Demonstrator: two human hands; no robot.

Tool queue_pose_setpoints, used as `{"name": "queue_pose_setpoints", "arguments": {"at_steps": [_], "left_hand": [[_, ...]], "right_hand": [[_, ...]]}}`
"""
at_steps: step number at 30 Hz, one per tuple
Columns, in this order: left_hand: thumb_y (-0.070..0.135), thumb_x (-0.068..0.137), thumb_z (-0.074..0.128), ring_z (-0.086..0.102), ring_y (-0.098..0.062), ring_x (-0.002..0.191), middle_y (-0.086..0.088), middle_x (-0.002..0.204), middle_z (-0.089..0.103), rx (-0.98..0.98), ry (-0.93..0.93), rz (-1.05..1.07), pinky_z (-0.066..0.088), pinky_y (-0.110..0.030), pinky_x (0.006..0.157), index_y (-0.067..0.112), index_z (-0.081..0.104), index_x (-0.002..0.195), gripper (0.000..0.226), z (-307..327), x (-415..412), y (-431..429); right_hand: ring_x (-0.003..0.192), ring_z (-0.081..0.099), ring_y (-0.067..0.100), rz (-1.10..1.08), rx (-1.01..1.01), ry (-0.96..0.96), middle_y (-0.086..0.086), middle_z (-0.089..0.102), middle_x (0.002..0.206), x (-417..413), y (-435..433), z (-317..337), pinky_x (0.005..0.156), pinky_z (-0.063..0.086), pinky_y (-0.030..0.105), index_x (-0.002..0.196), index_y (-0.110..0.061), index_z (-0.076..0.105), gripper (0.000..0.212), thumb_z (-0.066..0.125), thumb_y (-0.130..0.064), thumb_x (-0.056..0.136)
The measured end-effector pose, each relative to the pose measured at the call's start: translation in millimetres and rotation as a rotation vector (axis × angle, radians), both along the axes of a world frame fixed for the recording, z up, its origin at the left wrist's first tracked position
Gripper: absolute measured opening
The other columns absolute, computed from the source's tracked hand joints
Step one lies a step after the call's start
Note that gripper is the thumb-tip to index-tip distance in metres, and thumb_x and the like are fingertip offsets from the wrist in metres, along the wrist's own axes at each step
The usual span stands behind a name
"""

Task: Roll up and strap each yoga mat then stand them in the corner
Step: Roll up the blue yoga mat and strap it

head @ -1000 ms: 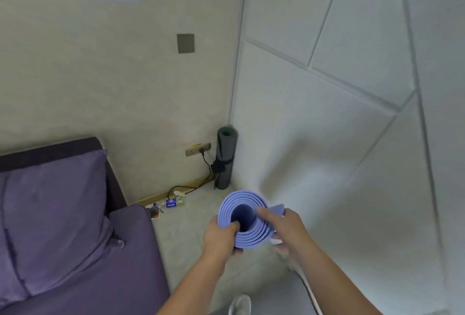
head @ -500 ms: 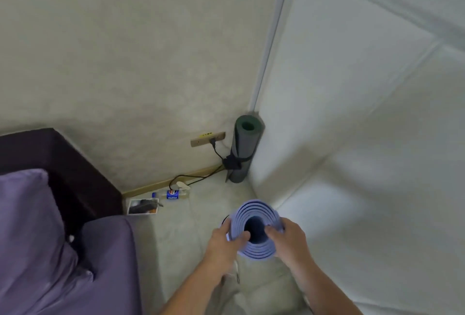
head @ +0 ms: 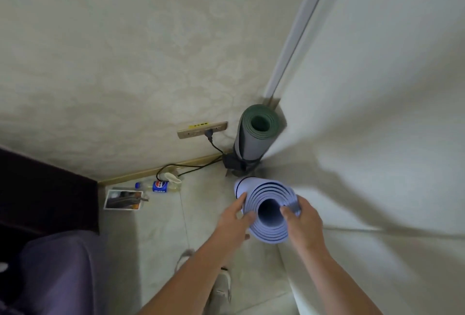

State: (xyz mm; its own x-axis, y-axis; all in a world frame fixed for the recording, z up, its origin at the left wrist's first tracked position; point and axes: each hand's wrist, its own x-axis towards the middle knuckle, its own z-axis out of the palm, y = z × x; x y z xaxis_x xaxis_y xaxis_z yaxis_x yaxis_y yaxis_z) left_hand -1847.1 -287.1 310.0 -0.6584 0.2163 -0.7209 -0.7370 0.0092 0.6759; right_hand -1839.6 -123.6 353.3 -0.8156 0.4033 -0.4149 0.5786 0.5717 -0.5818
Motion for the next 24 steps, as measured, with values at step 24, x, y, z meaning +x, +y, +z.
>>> {"name": "queue_pose_setpoints", "arguments": {"at_steps": [24], "left_hand": [[0.029,0.091,0.071,0.064,-0.011,0.096,-0.006,0.118,0.068,-0.079,0.184,-0.154,0.051,-0.020,0.079,0.022,0.056,0.137,0.049,-68,-149,47]], "right_hand": [[0.152,0.011,0.028,0.565,0.568,0.219,0.009,0.026,0.161,-77,27,-123,0.120,0.015,0.051,0.154,-0.015,0.029,0.070,0.045,-0.042,0.092]]}}
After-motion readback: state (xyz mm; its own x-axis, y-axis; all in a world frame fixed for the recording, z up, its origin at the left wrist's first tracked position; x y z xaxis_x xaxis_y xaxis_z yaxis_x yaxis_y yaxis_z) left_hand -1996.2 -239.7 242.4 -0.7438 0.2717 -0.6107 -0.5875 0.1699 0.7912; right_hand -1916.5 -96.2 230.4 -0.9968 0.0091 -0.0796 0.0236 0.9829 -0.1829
